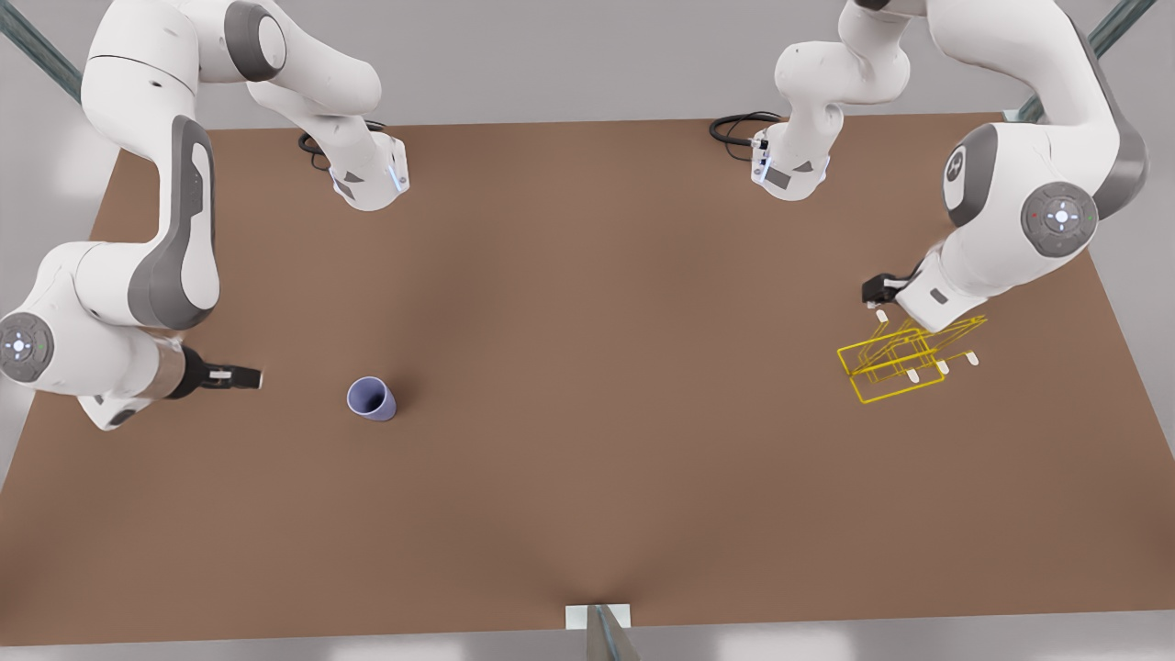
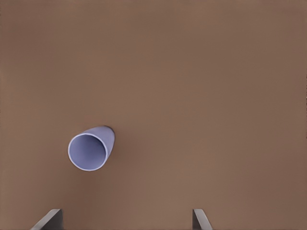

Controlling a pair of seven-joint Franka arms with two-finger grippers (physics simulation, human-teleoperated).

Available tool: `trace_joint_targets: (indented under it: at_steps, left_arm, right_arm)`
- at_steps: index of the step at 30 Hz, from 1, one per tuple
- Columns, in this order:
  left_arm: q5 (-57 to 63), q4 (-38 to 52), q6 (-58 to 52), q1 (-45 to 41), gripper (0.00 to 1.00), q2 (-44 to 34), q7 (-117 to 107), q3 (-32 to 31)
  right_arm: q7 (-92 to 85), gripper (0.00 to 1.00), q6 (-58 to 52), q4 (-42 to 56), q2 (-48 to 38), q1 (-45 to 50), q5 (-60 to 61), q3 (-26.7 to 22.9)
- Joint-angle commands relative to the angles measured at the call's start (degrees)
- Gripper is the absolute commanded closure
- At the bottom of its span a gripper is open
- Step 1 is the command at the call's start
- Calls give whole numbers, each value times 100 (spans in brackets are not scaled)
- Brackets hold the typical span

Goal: Place the cup on the cup holder

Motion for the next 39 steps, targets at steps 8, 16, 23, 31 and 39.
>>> trace_joint_targets:
  at_steps: [8, 16, 23, 31, 39]
  left_arm:
    - [83, -31, -125, 18, 0, 84, -180, 269]
    - [83, -137, -204, 18, 0, 93, -101, 278]
    - [92, -154, -160, 18, 0, 207, -110, 278]
    - [92, -163, -143, 18, 0, 268, -119, 278]
    - [92, -154, -204, 18, 0, 339, -128, 278]
  right_arm:
    - [561, 0, 1525, -278, -163, 95, 6, 835]
    - [2020, 0, 2158, -1263, 197, 227, -477, 1855]
    - [2381, 0, 2905, -2318, 162, 95, -451, 1671]
    - [2381, 0, 3643, -3021, 197, 51, -451, 1723]
    - [2337, 0, 3924, -3355, 329, 51, -495, 1697]
